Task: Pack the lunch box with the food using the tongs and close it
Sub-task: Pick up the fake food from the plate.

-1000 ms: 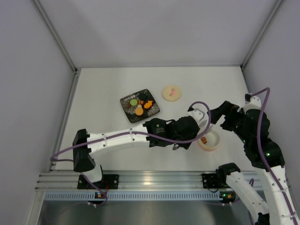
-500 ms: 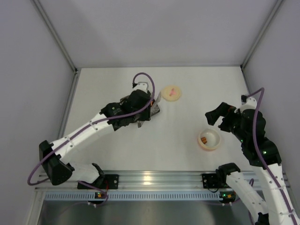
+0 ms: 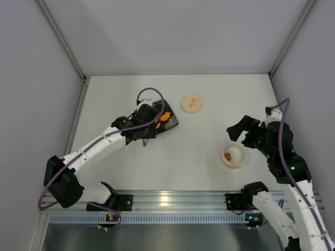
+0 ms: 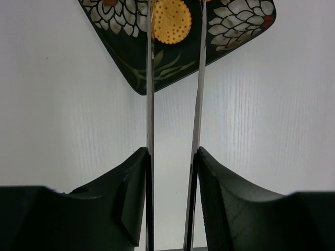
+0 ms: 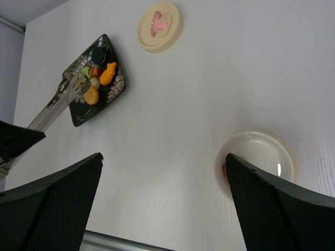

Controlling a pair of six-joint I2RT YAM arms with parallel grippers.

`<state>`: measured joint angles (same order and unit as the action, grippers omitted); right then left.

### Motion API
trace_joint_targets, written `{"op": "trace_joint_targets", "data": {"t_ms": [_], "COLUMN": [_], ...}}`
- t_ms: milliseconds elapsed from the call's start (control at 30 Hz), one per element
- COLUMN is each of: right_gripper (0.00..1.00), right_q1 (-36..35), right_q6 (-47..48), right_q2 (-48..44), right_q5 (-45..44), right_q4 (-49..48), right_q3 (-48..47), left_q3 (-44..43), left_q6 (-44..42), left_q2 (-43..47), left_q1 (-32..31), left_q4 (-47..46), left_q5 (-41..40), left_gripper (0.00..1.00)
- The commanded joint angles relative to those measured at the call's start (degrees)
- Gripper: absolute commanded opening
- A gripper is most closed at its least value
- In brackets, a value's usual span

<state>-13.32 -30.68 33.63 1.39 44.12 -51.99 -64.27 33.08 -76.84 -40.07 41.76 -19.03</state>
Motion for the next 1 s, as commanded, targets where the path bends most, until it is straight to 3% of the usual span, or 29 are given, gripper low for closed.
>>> {"op": "trace_joint_targets", "data": {"t_ms": [0, 967], "right_gripper": [0.99, 1.0], "right_q1": [0.75, 0.84], "right_q6": [-0.09, -0.09], "right_q2": [-0.14, -0.49], "right_q5": [0.72, 0.72], "right_q4": [-3.07, -3.07], "right_q3": [0.48, 1.19], "left_q3": [0.72, 3.71], "left_q6": [0.14, -0.03], "left_q2": [-0.24, -2.62], "left_q1": [0.35, 0.44], "left_q4": [-3.26, -3.7], "left_q5": [-1.19, 1.0], "left_gripper": [0.47, 0.48]}}
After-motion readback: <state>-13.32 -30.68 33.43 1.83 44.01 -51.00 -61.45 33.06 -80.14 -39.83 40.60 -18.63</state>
